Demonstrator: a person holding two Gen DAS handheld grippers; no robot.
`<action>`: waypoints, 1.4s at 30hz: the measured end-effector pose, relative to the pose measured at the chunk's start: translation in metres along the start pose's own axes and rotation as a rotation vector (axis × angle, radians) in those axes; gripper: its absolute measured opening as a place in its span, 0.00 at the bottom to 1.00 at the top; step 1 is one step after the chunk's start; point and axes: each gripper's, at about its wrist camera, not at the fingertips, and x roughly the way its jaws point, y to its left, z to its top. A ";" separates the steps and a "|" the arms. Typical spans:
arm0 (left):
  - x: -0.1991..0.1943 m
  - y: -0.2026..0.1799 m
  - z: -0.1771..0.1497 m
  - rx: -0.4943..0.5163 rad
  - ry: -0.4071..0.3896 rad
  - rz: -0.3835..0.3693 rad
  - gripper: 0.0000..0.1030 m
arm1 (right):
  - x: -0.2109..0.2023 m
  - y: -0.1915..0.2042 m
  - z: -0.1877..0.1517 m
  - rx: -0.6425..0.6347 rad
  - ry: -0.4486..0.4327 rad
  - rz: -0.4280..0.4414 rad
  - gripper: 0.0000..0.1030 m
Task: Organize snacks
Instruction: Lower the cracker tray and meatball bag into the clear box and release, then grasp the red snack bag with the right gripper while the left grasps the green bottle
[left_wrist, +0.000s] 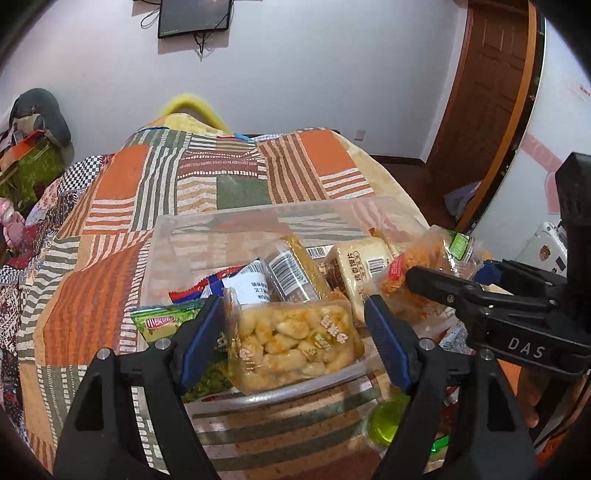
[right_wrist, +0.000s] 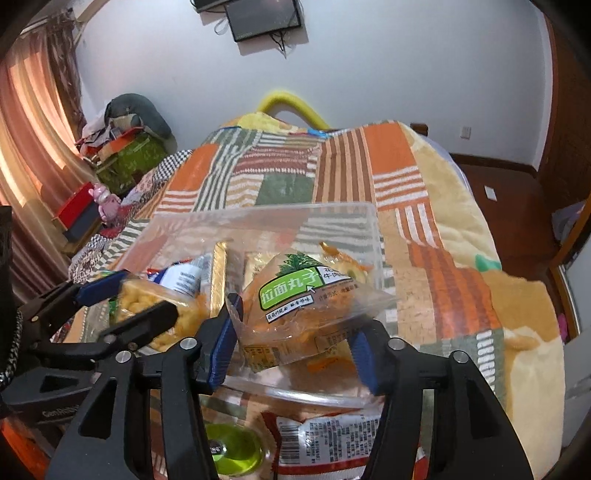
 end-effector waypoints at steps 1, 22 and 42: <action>-0.001 -0.001 0.000 0.005 -0.002 0.009 0.77 | -0.002 -0.001 -0.002 0.003 0.005 0.003 0.55; -0.041 -0.022 -0.036 0.052 0.032 -0.022 0.89 | -0.050 -0.025 -0.037 -0.016 0.013 -0.077 0.80; 0.003 -0.061 -0.073 0.127 0.166 -0.118 0.78 | 0.005 -0.034 -0.073 -0.021 0.220 -0.052 1.00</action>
